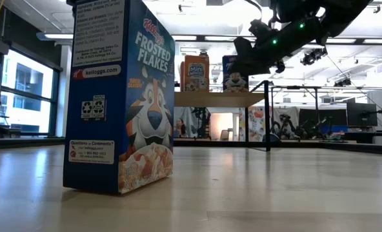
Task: Stack cereal on shelf
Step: Put the blue cereal box aligned with the other blue cereal box on the shelf
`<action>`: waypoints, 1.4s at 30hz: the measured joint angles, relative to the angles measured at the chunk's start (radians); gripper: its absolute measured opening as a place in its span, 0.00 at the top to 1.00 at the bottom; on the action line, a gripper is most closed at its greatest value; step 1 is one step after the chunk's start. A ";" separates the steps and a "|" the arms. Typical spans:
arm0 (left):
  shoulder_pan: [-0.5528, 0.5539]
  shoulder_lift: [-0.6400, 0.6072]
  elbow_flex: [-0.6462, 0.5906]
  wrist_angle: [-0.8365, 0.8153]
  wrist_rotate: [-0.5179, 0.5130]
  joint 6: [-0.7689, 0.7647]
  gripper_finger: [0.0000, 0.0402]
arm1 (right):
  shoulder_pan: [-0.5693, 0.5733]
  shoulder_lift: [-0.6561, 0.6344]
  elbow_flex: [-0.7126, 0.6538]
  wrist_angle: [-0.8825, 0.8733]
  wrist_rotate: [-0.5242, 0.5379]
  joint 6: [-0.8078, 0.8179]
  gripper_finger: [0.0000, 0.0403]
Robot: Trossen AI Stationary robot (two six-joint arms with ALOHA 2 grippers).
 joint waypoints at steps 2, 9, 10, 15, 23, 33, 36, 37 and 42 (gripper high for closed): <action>0.000 0.000 0.000 0.000 0.024 -0.007 0.40 | 0.020 0.000 0.000 0.000 -0.017 -0.001 0.42; 0.000 0.000 0.000 0.001 0.073 -0.026 0.40 | 0.073 0.000 0.038 -0.035 -0.086 -0.047 0.42; 0.000 0.000 0.000 0.001 0.073 -0.026 0.40 | 0.080 -0.001 0.048 -0.052 -0.116 -0.047 0.42; 0.000 0.000 0.000 0.001 0.073 -0.046 0.40 | 0.105 -0.001 0.109 -0.127 -0.294 -0.055 0.42; 0.000 0.000 0.000 0.002 0.073 -0.057 0.40 | 0.153 -0.001 0.180 -0.142 -0.480 -0.122 0.42; 0.000 0.000 0.000 0.007 0.042 -0.086 0.40 | 0.208 -0.001 0.239 -0.245 -0.537 -0.294 0.42; 0.000 0.000 0.000 0.007 0.042 -0.087 0.40 | 0.217 0.000 0.265 -0.268 -0.537 -0.315 0.42; 0.000 0.000 0.000 0.007 0.041 -0.094 0.40 | 0.221 -0.001 0.273 -0.270 -0.537 -0.319 0.42; 0.000 0.000 0.000 0.007 0.040 -0.125 0.40 | 0.245 -0.001 0.308 -0.270 -0.561 -0.333 0.42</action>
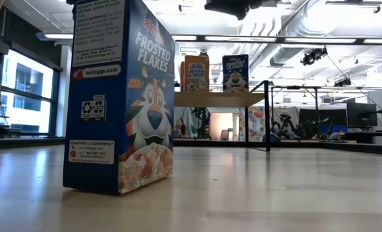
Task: Stack cereal on shelf
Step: Put the blue cereal box aligned with the other blue cereal box on the shelf
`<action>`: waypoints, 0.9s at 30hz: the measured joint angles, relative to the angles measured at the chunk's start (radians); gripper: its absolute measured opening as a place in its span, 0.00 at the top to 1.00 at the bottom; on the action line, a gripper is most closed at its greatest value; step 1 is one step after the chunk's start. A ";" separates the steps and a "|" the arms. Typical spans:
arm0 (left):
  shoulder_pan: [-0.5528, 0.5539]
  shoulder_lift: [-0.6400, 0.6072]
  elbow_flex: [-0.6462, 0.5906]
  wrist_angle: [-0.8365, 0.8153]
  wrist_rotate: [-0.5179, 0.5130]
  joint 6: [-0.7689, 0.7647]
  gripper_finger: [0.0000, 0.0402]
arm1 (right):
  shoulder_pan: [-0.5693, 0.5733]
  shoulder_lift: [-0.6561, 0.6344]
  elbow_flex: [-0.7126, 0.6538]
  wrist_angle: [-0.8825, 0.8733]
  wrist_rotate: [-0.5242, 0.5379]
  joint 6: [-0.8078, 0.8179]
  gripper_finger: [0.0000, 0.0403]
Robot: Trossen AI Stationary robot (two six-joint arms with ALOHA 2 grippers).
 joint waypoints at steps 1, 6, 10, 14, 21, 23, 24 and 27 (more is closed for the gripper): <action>0.000 0.000 0.000 0.000 0.000 -0.007 0.40 | 0.004 0.000 0.005 0.000 -0.012 0.005 0.42; 0.000 0.000 0.000 0.000 -0.001 -0.041 0.40 | 0.008 0.000 0.029 0.000 -0.140 0.072 0.42; 0.000 0.000 0.000 0.000 0.006 -0.066 0.40 | 0.014 0.000 0.047 0.000 -0.203 0.078 0.42; 0.000 0.000 0.000 -0.001 0.008 -0.074 0.40 | 0.038 0.000 0.065 0.001 -0.203 0.062 0.42; 0.000 0.000 0.000 -0.002 0.010 -0.082 0.40 | 0.104 0.021 0.099 0.001 -0.203 -0.001 0.42; 0.000 0.000 0.000 -0.002 0.010 -0.092 0.40 | 0.120 0.047 0.119 0.000 -0.204 -0.018 0.42; 0.000 0.000 0.000 -0.002 0.010 -0.094 0.40 | 0.126 0.060 0.132 -0.005 -0.204 -0.021 0.42; 0.000 0.000 0.000 -0.004 0.011 -0.107 0.40 | 0.130 0.106 0.185 -0.042 -0.203 -0.018 0.42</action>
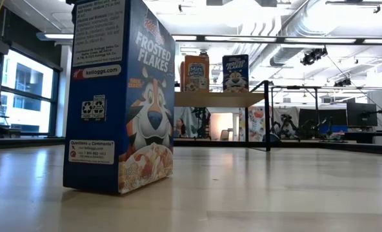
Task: Stack cereal on shelf
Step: Put the blue cereal box aligned with the other blue cereal box on the shelf
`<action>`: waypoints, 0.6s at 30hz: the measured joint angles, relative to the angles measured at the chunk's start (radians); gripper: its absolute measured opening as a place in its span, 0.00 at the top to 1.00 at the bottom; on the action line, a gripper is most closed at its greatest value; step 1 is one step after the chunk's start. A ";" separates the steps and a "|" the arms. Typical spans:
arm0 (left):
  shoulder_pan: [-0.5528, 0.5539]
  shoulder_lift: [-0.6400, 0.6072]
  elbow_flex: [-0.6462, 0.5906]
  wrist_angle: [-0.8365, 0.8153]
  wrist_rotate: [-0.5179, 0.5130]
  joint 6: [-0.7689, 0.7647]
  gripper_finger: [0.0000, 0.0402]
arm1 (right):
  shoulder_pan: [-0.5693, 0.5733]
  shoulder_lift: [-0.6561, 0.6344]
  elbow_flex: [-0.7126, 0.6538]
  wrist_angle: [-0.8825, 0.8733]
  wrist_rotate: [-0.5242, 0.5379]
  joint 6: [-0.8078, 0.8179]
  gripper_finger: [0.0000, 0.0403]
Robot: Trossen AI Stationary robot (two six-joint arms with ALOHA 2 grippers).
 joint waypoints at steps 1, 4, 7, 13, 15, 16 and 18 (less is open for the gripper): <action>0.000 0.000 0.000 -0.001 0.000 -0.001 0.40 | 0.000 0.014 0.018 -0.019 0.000 0.005 0.42; 0.000 0.000 0.000 -0.003 0.000 -0.002 0.40 | 0.000 0.046 0.072 -0.057 0.000 0.006 0.42; 0.000 0.000 0.000 -0.003 0.000 -0.002 0.40 | 0.008 0.076 0.114 -0.075 -0.002 0.009 0.42; 0.000 0.000 0.000 -0.004 0.001 -0.003 0.40 | 0.016 0.121 0.192 -0.121 -0.090 -0.028 0.42; 0.000 0.000 0.000 -0.004 0.001 -0.002 0.40 | 0.019 0.136 0.212 -0.127 -0.091 -0.038 0.42; 0.000 0.000 0.000 -0.006 0.000 -0.002 0.40 | 0.023 0.143 0.219 -0.136 -0.090 -0.049 0.42; 0.000 0.000 0.000 -0.006 0.001 -0.003 0.40 | 0.030 0.160 0.233 -0.143 -0.082 -0.081 0.42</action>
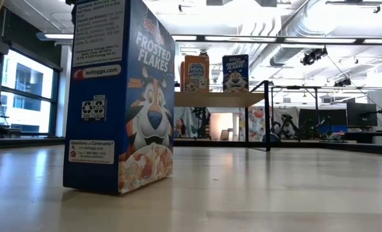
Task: Stack cereal on shelf
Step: Put the blue cereal box aligned with the other blue cereal box on the shelf
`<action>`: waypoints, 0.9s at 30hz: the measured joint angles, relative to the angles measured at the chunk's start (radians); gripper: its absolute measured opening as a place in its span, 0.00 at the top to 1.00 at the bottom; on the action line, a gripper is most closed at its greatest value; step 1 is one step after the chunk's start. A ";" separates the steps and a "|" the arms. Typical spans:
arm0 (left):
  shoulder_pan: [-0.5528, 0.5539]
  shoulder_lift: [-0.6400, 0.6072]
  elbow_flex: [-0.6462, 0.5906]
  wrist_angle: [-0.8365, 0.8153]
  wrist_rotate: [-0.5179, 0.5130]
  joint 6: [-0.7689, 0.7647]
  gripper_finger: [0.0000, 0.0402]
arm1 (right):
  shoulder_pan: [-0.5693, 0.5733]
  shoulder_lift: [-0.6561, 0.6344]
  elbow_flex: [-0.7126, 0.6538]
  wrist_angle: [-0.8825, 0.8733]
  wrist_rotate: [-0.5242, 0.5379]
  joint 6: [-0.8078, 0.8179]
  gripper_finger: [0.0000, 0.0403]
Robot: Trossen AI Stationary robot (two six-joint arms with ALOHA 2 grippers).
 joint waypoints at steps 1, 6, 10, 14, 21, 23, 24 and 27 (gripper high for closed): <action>0.000 0.000 0.000 -0.002 0.000 0.000 0.40 | 0.005 0.009 0.008 -0.005 0.006 -0.017 0.42; 0.000 0.000 0.000 -0.002 -0.001 0.000 0.40 | 0.036 0.042 0.025 -0.026 0.044 -0.066 0.42; 0.000 0.001 0.000 -0.003 -0.002 -0.001 0.40 | 0.044 0.050 0.025 -0.014 0.021 -0.064 0.42; 0.000 0.002 0.000 -0.006 -0.003 -0.001 0.40 | 0.048 0.053 0.025 -0.028 0.011 -0.056 0.42; 0.000 0.002 0.000 -0.028 -0.014 -0.026 0.40 | 0.051 0.053 0.025 -0.049 0.016 -0.010 0.42; 0.000 0.002 0.000 -0.028 -0.014 -0.026 0.40 | 0.051 0.053 0.025 -0.048 0.016 -0.010 0.42; 0.000 0.002 0.000 -0.028 -0.014 -0.026 0.40 | 0.051 0.053 0.025 -0.048 0.016 -0.013 0.42; 0.000 0.002 0.000 -0.028 -0.014 -0.026 0.40 | 0.052 0.051 0.025 -0.049 0.016 -0.027 0.42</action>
